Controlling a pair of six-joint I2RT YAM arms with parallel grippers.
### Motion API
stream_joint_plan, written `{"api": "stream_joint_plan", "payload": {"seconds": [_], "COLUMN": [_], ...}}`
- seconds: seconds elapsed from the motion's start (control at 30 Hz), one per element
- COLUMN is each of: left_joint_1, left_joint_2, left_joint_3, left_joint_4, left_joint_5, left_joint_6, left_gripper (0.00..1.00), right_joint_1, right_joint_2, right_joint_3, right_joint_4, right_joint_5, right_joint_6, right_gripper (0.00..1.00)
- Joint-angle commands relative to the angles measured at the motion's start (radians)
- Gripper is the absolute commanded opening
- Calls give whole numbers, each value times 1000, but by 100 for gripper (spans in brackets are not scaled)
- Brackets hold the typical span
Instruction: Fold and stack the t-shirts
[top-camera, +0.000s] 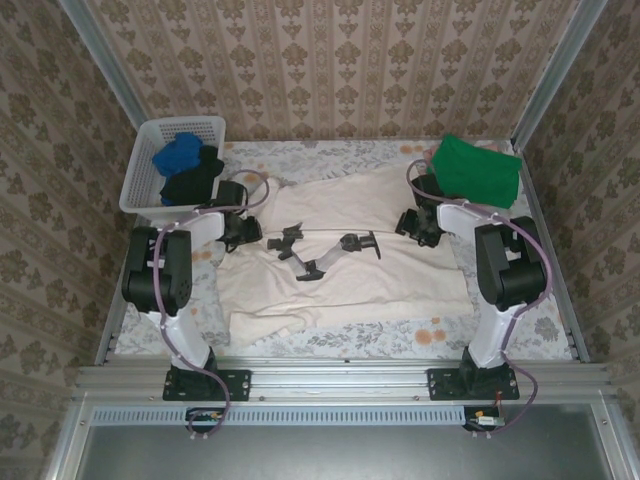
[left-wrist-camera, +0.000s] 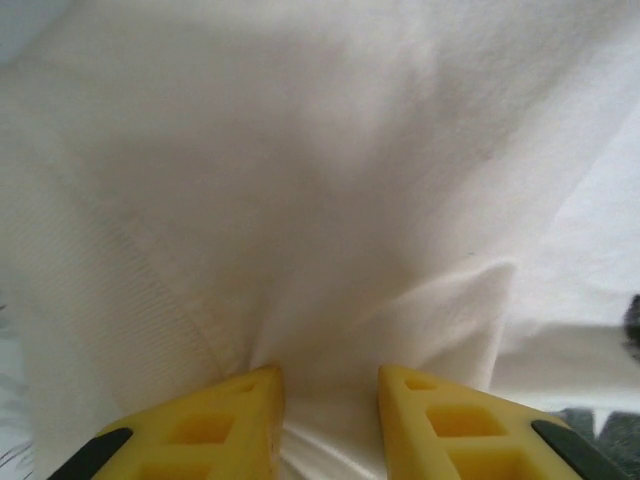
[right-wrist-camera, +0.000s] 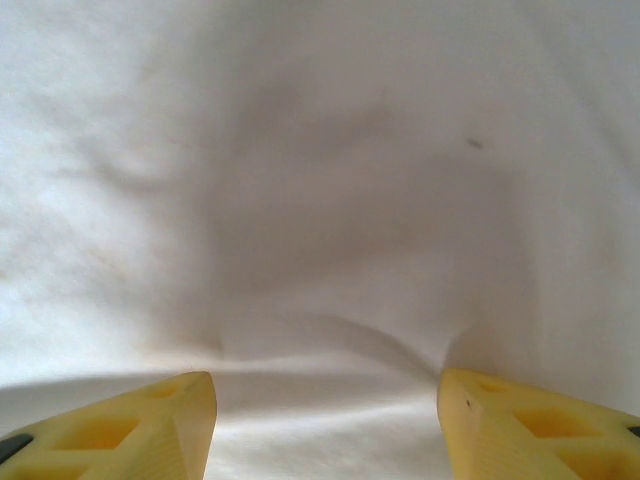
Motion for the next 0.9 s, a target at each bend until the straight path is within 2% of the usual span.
{"api": "stream_joint_plan", "payload": {"seconds": [0.0,0.13,0.37,0.43,0.5,0.57,0.63,0.73,0.77,0.87], "left_joint_1": [-9,-72,-87,-83,-77,-81,-82,-78,-76,-81], "left_joint_2": [-62,2,398,499,589,662,704,710,697,626], "left_joint_3": [66,288,827,961,1071,1163,1217,1252,1257,1272], "left_joint_4": [-131,-184,-389,-449,-490,-542,-573,-581,-577,-542], "left_joint_5": [-76,-135,-253,-250,-180,-163,-178,-182,-179,-147], "left_joint_6": [34,144,259,269,260,244,249,248,250,273], "left_gripper": [38,46,55,57,56,54,50,17,9,0], "right_joint_1": [4,47,74,78,83,83,82,82,83,84], "right_joint_2": [-79,-96,-24,-20,-20,-19,-26,-45,-47,-47], "right_joint_3": [-21,20,74,74,76,79,76,54,50,35], "right_joint_4": [-29,-34,-4,4,3,-3,-8,7,6,20], "right_joint_5": [-33,-23,-78,-87,-84,-72,-69,-68,-68,-71], "right_joint_6": [-11,-30,-27,-30,-37,-44,-47,-49,-50,-47], "right_gripper": [62,62,62,62,62,62,62,62,63,62]}}
